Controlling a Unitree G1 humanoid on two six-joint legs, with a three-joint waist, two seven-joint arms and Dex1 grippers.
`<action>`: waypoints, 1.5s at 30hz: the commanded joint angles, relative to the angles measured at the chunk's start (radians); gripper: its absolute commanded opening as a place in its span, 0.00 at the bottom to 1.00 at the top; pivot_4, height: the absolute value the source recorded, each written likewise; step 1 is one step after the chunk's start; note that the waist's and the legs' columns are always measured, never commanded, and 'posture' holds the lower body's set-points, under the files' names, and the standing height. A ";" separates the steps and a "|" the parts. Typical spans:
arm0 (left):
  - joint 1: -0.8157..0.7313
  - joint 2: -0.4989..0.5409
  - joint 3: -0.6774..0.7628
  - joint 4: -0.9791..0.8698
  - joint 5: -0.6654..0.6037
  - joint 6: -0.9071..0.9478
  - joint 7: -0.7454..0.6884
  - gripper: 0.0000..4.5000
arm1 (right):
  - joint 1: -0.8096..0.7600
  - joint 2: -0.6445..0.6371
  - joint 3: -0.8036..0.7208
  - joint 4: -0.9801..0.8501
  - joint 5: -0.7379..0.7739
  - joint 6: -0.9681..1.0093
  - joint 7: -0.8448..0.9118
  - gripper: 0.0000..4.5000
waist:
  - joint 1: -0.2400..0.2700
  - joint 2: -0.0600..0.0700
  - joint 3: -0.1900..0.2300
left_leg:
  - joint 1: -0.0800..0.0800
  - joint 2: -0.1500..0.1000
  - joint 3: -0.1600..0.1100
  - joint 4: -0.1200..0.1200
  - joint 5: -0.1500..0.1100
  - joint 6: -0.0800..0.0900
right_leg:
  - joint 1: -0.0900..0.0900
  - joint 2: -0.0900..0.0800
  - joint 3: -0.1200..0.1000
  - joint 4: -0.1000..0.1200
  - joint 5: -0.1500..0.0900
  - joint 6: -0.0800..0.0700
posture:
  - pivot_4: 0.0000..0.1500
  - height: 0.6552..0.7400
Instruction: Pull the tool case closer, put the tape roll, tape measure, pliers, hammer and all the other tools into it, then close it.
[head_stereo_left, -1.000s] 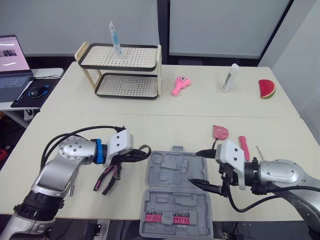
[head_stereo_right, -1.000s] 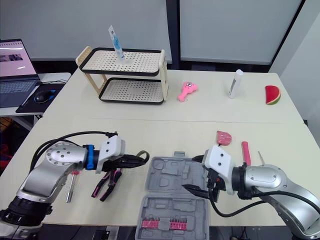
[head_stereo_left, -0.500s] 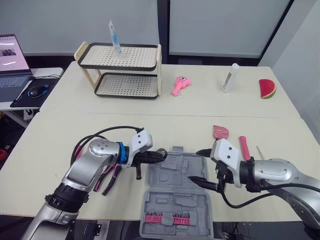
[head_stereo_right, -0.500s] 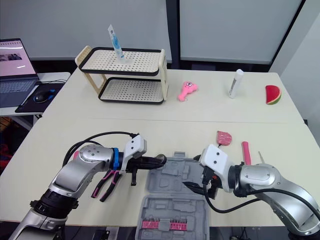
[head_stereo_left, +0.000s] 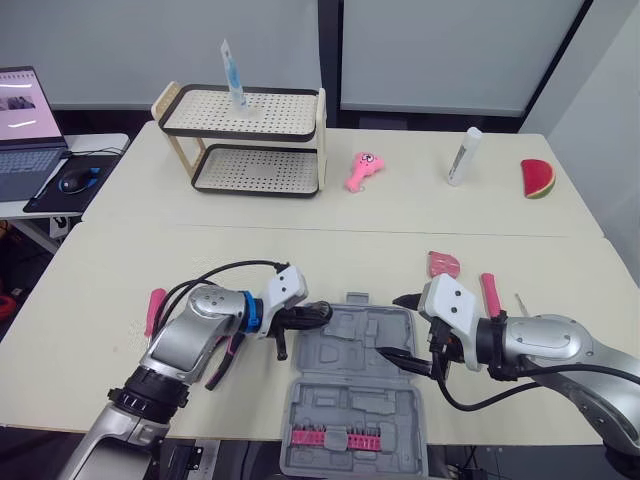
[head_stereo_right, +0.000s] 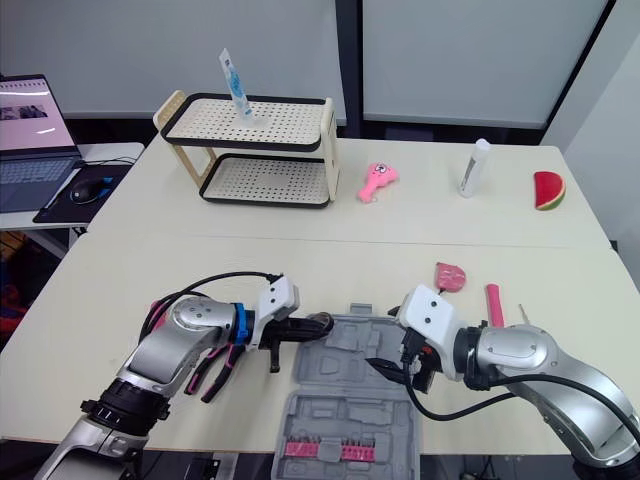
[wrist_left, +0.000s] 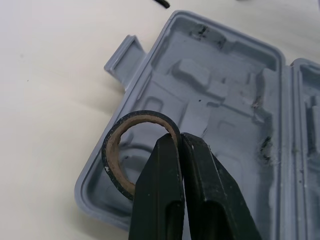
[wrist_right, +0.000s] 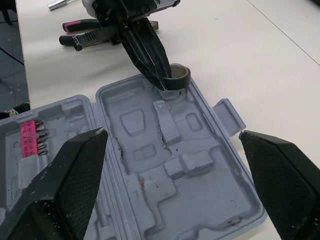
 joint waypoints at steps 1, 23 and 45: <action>-0.006 -0.010 -0.009 0.010 0.020 -0.032 0.006 0.01 | -0.012 0.005 -0.012 -0.023 0.006 0.004 -0.004 1.00 | 0.001 0.000 0.000 | 0.000 0.000 0.000 0.000 0.000 0.000 | 0.000 0.000 0.000 0.000 0.000 0.000 | 1.00 0.94; -0.009 -0.034 0.028 0.043 0.019 -0.048 0.006 0.15 | -0.011 0.009 -0.028 -0.039 0.012 0.033 -0.011 1.00 | 0.008 0.000 0.000 | 0.000 0.000 0.000 0.000 0.000 0.000 | 0.000 0.000 0.000 0.000 0.000 0.000 | 1.00 0.94; -0.014 0.021 0.093 -0.003 -0.060 -0.133 -0.093 0.30 | 0.007 0.017 -0.021 -0.032 -0.004 0.013 -0.012 1.00 | 0.009 0.000 0.000 | 0.000 0.000 0.000 0.000 0.000 0.000 | 0.000 0.000 0.000 -0.001 0.000 0.000 | 1.00 0.94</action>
